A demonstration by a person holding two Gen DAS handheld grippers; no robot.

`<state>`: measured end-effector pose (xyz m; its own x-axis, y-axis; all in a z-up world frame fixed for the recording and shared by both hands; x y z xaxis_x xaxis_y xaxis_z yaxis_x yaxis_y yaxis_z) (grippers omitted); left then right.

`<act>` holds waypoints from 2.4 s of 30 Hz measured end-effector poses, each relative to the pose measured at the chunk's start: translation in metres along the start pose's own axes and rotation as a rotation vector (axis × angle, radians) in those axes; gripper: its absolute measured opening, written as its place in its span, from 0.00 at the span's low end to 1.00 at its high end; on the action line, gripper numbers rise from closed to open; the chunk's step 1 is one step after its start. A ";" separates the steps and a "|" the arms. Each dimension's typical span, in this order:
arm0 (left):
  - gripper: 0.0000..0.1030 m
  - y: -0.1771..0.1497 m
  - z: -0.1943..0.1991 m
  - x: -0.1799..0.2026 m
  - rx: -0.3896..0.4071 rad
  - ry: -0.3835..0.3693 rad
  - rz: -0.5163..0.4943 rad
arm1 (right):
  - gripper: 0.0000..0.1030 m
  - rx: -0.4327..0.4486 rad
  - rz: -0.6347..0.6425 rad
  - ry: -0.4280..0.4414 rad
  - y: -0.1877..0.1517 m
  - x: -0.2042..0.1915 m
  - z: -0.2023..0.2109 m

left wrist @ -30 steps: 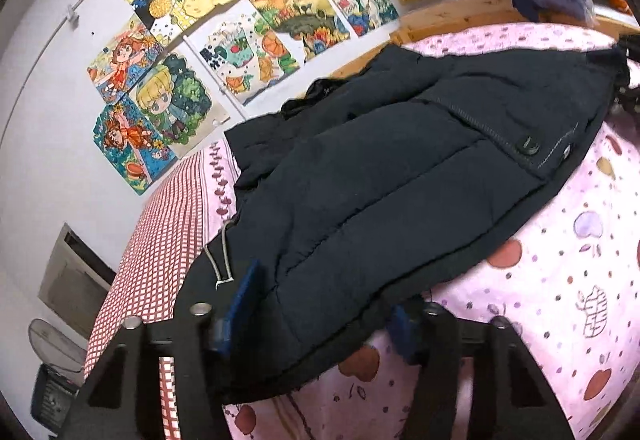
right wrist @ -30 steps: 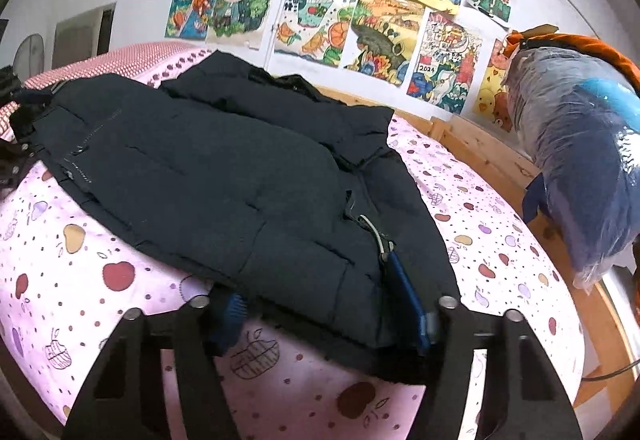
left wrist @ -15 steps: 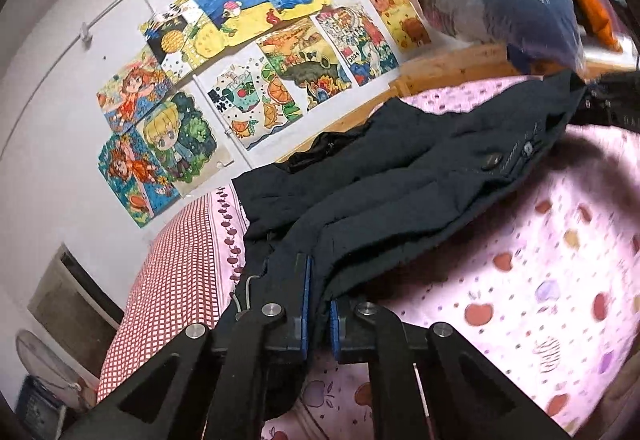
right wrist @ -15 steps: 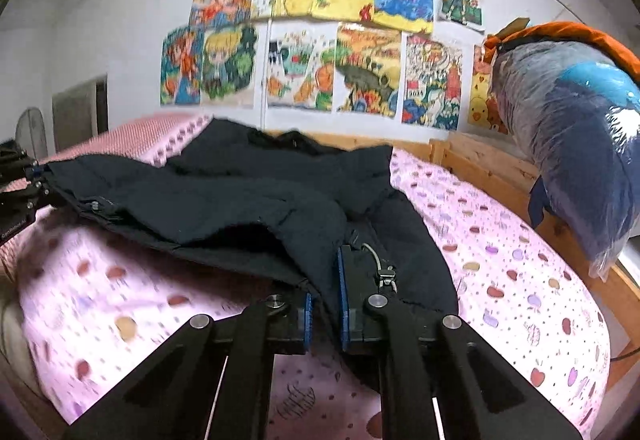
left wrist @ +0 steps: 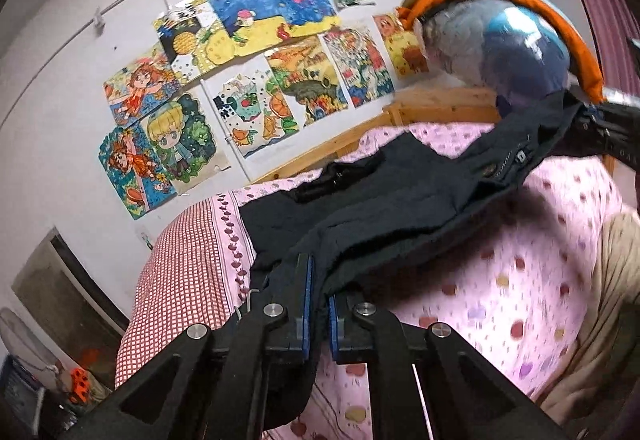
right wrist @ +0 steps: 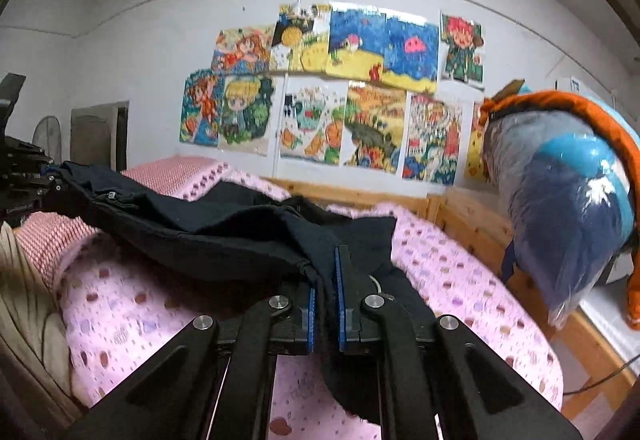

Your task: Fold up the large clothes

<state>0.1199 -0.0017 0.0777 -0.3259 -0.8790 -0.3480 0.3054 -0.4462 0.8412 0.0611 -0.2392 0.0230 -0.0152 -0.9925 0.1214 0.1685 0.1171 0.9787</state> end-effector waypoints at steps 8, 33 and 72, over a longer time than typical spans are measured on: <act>0.07 0.055 -0.057 -0.038 0.024 0.016 0.064 | 0.07 -0.005 -0.008 0.031 0.061 0.012 -0.061; 0.07 0.109 -0.269 -0.097 0.041 0.104 0.190 | 0.07 -0.096 0.046 -0.063 0.109 0.019 -0.318; 0.14 0.039 -0.484 -0.102 -0.153 0.027 0.401 | 0.09 -0.311 0.087 -0.101 -0.012 0.001 -0.533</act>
<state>0.5980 -0.0106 -0.0536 -0.1310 -0.9912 -0.0183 0.5333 -0.0860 0.8415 0.5849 -0.2606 -0.0765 -0.0826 -0.9689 0.2334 0.4656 0.1695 0.8686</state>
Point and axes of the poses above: each gripper's, at about its wrist camera, not at the fingertips, and z roughly against the way its jaws point, x to its right, y to its top, the point moved 6 cm from there along -z, roughly the way its jaws point, and after that the axes turned 2 degrees about x, right-handed, at the moved point
